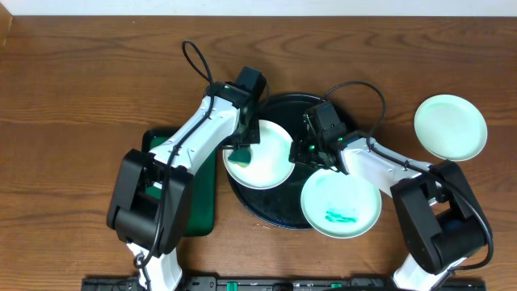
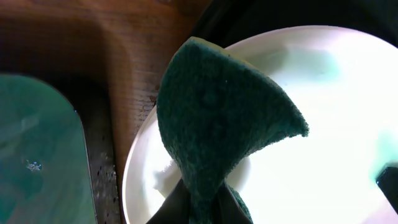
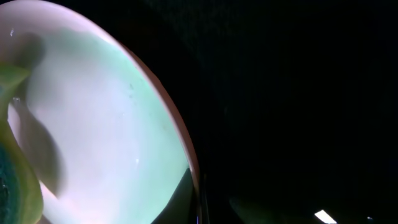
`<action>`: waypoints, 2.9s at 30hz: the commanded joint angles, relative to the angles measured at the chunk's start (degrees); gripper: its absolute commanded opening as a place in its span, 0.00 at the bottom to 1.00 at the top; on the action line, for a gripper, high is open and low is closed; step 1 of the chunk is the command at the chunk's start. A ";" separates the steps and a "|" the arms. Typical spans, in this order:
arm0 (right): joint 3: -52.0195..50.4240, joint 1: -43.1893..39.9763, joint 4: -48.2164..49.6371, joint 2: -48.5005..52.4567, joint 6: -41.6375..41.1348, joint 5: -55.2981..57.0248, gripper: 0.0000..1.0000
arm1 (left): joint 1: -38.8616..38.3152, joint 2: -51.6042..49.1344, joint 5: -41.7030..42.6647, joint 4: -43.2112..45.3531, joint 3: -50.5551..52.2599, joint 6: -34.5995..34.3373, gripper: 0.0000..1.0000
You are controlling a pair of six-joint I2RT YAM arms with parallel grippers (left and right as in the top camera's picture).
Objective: Clean dirty plates on tray and stack at the side
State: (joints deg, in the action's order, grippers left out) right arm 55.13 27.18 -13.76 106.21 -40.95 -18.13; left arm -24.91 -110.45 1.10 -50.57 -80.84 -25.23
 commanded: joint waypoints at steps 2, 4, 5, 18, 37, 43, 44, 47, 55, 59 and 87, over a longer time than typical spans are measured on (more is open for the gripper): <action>-1.68 1.25 -0.24 5.05 -1.22 1.18 0.01 | 0.17 2.60 -0.15 -0.20 0.11 0.39 0.07; -1.68 0.85 -0.37 4.98 -1.14 1.40 0.01 | 0.09 4.13 -0.11 -0.55 -0.46 0.39 0.07; -1.68 0.61 -0.39 4.96 -0.72 1.38 0.01 | 0.04 4.92 -0.04 -0.68 -0.83 0.44 0.07; -1.53 -0.31 -1.99 2.82 12.66 4.52 0.01 | 2.60 16.59 -0.50 -13.77 -5.33 -2.12 0.07; 0.92 -0.28 -15.87 -25.53 27.02 28.33 0.02 | 13.38 16.46 -1.09 -21.16 -2.71 0.61 0.07; 2.12 1.40 -16.24 -28.04 31.23 38.80 0.02 | 13.38 16.46 -1.11 -20.26 0.04 1.07 0.07; 2.51 2.05 -16.24 -28.22 32.50 40.76 0.02 | 13.38 16.46 -1.11 -20.24 0.26 1.09 0.07; 3.98 4.59 -16.31 -28.24 36.50 47.21 0.01 | 13.38 16.46 -1.11 -20.15 0.37 1.25 0.07; 8.09 13.73 -15.43 -28.22 50.56 70.58 0.02 | 13.38 16.46 -1.11 -19.65 0.37 1.25 0.07; 8.09 17.92 -12.57 -28.22 60.26 80.94 0.01 | 13.38 16.46 -1.11 -19.61 0.37 1.29 0.07; 8.09 25.38 -0.96 -28.22 76.56 96.13 0.01 | 13.38 16.46 -1.07 -19.47 0.37 1.68 0.07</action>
State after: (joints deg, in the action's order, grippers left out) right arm 62.00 52.05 -15.09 79.20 36.60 76.14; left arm -11.77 -93.76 0.89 -70.04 -80.68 -24.10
